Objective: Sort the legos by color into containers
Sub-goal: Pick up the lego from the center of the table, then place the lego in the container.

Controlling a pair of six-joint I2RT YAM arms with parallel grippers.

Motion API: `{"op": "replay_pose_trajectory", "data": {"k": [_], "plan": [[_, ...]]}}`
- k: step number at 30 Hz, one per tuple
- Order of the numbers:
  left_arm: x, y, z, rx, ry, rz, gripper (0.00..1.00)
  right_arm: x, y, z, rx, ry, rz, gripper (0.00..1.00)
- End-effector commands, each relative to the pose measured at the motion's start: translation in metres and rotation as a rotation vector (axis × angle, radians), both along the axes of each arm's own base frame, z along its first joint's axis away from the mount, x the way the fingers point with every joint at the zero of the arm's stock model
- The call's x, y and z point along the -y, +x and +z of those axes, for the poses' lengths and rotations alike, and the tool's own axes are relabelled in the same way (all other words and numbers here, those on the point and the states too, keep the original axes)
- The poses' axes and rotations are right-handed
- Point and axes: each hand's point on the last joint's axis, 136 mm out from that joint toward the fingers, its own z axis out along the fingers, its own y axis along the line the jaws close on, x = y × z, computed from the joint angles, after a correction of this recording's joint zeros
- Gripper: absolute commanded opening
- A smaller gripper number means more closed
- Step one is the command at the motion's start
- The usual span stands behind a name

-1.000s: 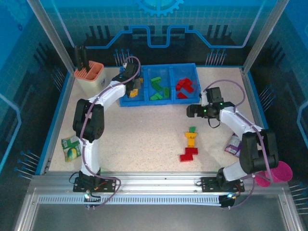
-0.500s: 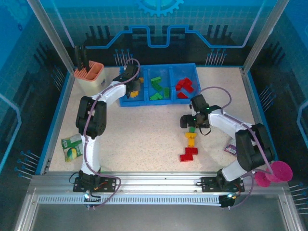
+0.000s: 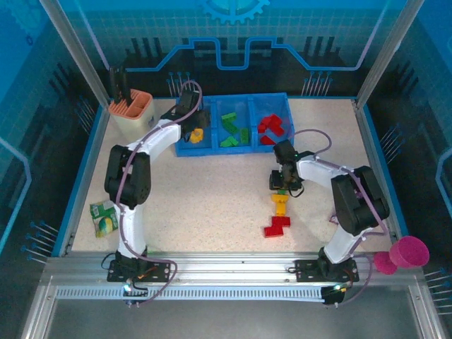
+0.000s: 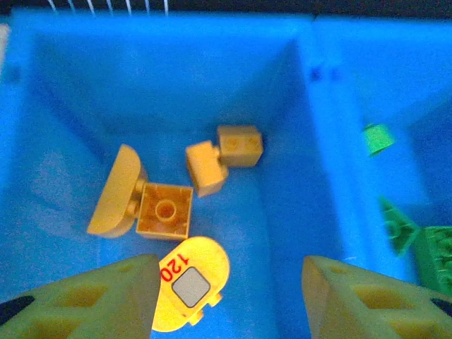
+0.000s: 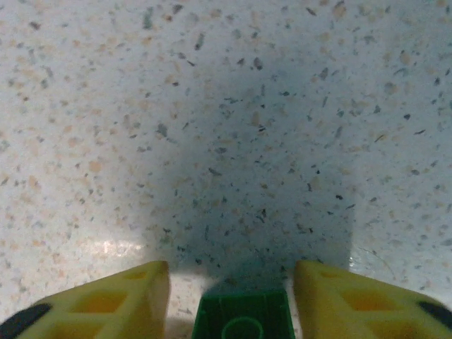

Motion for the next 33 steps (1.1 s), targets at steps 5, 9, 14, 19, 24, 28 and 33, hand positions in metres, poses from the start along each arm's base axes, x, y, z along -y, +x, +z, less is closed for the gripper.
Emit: {"op": "replay_pose_trajectory", "data": {"k": [5, 9, 14, 19, 24, 28, 33], "plan": [[0.002, -0.017, 0.083, 0.159, -0.051, -0.058, 0.59, -0.006, 0.001, 0.01, -0.014, -0.01, 0.038, 0.32], [0.009, -0.034, 0.1, 0.173, -0.06, -0.12, 0.59, -0.013, 0.021, 0.045, 0.062, -0.019, 0.1, 0.26], [0.008, -0.071, 0.116, 0.169, -0.056, -0.18, 0.6, -0.042, 0.073, 0.112, 0.251, 0.002, 0.22, 0.24], [-0.011, -0.108, 0.126, 0.175, -0.021, -0.148, 0.63, -0.082, 0.128, 0.153, 0.416, 0.023, 0.336, 0.24], [-0.017, -0.141, 0.125, 0.159, -0.043, -0.153, 0.64, -0.125, 0.174, 0.154, 0.486, 0.041, 0.436, 0.24], [-0.008, -0.162, 0.113, 0.119, -0.089, -0.22, 0.64, -0.157, 0.197, 0.142, 0.51, 0.018, 0.527, 0.24], [0.008, -0.186, 0.106, 0.037, -0.133, -0.294, 0.66, -0.177, 0.213, 0.125, 0.485, -0.034, 0.598, 0.24]]}}
